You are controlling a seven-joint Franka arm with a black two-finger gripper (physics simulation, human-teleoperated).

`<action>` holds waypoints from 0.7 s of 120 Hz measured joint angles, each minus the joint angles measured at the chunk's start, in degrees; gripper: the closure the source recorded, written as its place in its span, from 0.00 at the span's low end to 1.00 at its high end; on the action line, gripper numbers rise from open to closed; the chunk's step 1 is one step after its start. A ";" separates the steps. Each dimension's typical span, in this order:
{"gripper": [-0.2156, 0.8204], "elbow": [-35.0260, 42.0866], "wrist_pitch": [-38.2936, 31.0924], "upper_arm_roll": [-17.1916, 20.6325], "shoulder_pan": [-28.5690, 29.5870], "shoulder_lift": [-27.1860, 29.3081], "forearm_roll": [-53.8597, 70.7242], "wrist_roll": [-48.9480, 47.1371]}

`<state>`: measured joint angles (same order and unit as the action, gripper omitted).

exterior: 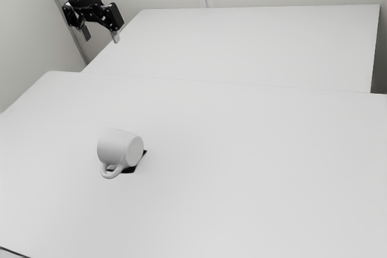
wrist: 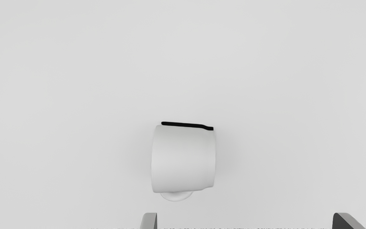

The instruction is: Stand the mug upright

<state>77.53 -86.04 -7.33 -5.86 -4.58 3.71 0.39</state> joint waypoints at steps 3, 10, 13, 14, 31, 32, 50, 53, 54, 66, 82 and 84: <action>0.21 0.04 0.04 -0.06 -0.03 0.02 -0.04 0.02; 0.21 0.09 0.12 -0.17 -0.03 0.08 -0.04 0.07; 0.21 0.14 0.14 -0.19 0.00 0.07 0.02 0.09; 0.21 0.17 0.15 -0.20 0.01 0.07 0.02 0.10; 0.21 0.98 1.50 -3.55 -1.56 0.50 -0.87 0.13; 0.21 0.99 1.57 -4.00 -1.68 0.50 -1.08 0.16; 0.21 5.26 1.33 -16.57 -1.88 0.44 -9.63 2.75; 0.21 6.85 1.03 -18.84 -1.25 0.38 -11.78 3.49; 0.21 7.43 0.93 -19.58 -1.03 0.37 -12.51 3.74; 0.21 14.86 -1.17 -25.55 3.04 0.29 -21.06 7.54; 0.21 21.56 -4.11 -26.92 7.81 -1.42 -31.73 13.91; 0.21 22.15 -4.49 -26.95 8.01 -1.78 -33.10 14.79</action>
<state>99.68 -90.53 -34.29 2.15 -6.36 -29.39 15.18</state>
